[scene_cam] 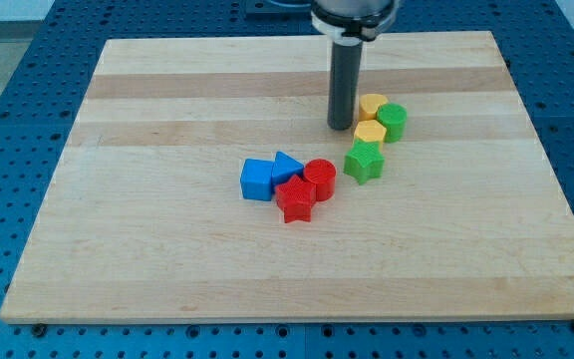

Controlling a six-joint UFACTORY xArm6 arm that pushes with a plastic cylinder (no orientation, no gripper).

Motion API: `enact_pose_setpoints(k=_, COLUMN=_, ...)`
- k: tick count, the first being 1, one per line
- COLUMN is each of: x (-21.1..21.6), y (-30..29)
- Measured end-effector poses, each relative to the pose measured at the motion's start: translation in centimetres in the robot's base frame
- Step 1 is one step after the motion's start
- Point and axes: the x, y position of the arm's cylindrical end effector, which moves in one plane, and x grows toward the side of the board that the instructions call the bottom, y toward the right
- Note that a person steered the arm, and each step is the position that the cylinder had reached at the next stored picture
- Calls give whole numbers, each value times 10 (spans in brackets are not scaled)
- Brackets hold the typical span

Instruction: Move the green star to the bottom right side of the yellow hexagon

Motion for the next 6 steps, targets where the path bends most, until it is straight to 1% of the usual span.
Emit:
enact_pose_setpoints(k=1, x=32, y=-18)
enact_pose_setpoints(k=2, x=58, y=-13)
enact_pose_setpoints(k=3, x=72, y=9)
enact_pose_setpoints(k=4, x=73, y=51)
enact_pose_setpoints(k=5, x=70, y=59)
enact_pose_setpoints(k=6, x=71, y=51)
